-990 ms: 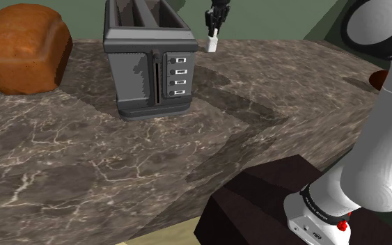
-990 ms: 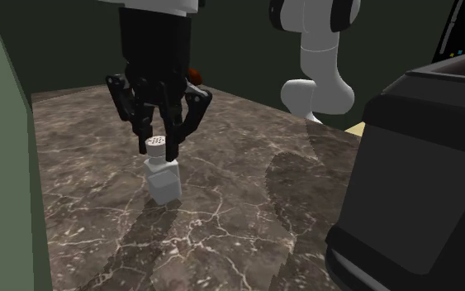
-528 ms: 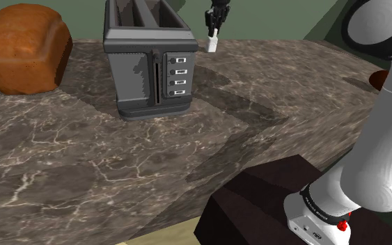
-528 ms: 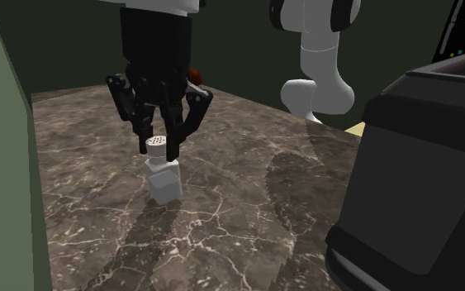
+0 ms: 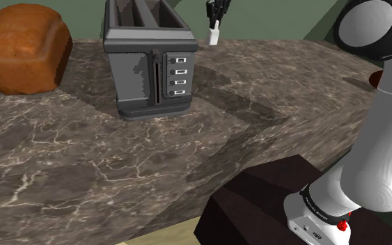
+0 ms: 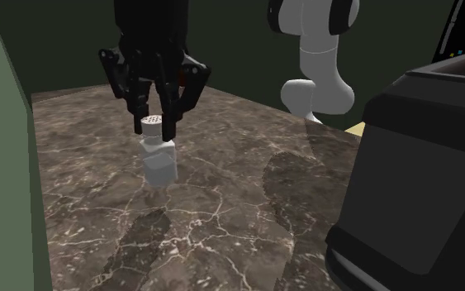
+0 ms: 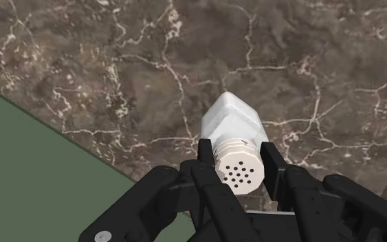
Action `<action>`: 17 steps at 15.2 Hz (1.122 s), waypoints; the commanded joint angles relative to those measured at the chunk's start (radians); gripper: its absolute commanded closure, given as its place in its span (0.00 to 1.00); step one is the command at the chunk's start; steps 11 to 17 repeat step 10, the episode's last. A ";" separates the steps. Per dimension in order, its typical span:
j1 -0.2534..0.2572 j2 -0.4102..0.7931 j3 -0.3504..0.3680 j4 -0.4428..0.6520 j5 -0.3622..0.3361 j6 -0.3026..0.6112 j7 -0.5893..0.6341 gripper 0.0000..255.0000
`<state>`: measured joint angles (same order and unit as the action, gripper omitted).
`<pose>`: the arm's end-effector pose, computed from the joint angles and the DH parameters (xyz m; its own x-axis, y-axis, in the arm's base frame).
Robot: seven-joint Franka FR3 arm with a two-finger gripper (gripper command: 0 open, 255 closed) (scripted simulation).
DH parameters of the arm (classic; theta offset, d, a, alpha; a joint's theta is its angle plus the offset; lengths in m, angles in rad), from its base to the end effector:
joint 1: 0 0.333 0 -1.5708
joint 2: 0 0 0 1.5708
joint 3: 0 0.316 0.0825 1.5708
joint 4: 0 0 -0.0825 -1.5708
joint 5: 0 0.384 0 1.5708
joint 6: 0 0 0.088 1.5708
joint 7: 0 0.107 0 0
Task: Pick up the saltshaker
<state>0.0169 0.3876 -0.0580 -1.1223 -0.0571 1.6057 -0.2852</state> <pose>0.6713 -0.0247 0.6026 0.9660 0.2490 0.0701 0.2413 -0.9650 0.1027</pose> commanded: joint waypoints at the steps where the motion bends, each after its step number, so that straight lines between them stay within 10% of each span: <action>1: -0.002 0.014 -0.001 0.052 0.001 -0.038 -0.004 1.00; 8: -0.007 0.107 -0.001 0.300 0.006 -0.193 -0.015 1.00; 17: -0.007 0.110 -0.001 0.307 0.006 -0.197 -0.015 1.00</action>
